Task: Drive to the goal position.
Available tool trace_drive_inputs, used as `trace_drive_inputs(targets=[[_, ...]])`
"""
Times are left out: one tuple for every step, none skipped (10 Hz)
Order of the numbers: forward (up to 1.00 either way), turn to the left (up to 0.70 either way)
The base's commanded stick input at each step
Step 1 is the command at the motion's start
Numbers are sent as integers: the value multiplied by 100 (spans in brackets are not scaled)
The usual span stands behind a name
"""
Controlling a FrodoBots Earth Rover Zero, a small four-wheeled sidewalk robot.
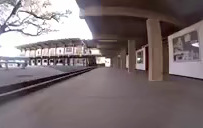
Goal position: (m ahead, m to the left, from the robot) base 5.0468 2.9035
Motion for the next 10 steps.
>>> trace_drive_inputs(targets=[[50,0],[50,0],[50,0],[50,0],[50,0],[50,0],[50,0],[50,0],[50,0],[50,0]])
